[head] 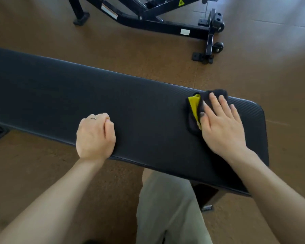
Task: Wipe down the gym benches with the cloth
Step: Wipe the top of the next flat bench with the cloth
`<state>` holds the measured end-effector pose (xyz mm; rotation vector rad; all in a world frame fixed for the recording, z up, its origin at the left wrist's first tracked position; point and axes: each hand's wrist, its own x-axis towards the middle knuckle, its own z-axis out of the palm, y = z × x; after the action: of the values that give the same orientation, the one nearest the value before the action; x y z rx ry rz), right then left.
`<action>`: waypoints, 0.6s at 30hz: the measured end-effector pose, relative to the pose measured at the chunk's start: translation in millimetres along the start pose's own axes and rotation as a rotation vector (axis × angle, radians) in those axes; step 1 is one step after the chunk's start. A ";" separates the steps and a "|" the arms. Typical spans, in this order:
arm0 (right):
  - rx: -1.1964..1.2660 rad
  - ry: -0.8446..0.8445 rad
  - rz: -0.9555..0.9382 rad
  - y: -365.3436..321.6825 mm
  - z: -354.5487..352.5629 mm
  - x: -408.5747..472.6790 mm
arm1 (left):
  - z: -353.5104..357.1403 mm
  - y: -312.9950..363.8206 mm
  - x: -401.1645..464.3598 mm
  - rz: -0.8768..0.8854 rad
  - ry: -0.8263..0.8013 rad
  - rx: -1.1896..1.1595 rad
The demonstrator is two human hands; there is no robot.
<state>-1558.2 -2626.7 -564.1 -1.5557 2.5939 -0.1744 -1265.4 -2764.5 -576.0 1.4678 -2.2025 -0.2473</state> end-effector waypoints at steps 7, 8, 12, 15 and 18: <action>0.017 -0.025 -0.477 -150.7 32.3 -64.2 | -23.1 -23.4 17.6 0.090 -0.077 -0.075; 0.019 -0.036 -0.540 -158.5 33.7 -67.9 | -31.7 -37.1 24.8 0.127 -0.041 0.024; -0.180 -0.071 -0.749 -115.2 29.7 -77.1 | -46.3 -102.3 53.3 -0.035 -0.024 0.207; -0.311 -0.058 -0.807 -79.4 24.3 -88.0 | -37.2 -112.5 54.6 -0.060 -0.025 0.168; -0.325 -0.079 -0.813 -96.3 23.6 -75.7 | -36.5 -114.4 53.6 -0.056 -0.004 0.115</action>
<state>-1435.4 -2605.9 -569.7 -2.5820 1.8421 0.2546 -1170.8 -2855.8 -574.9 1.5931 -2.2134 -0.1444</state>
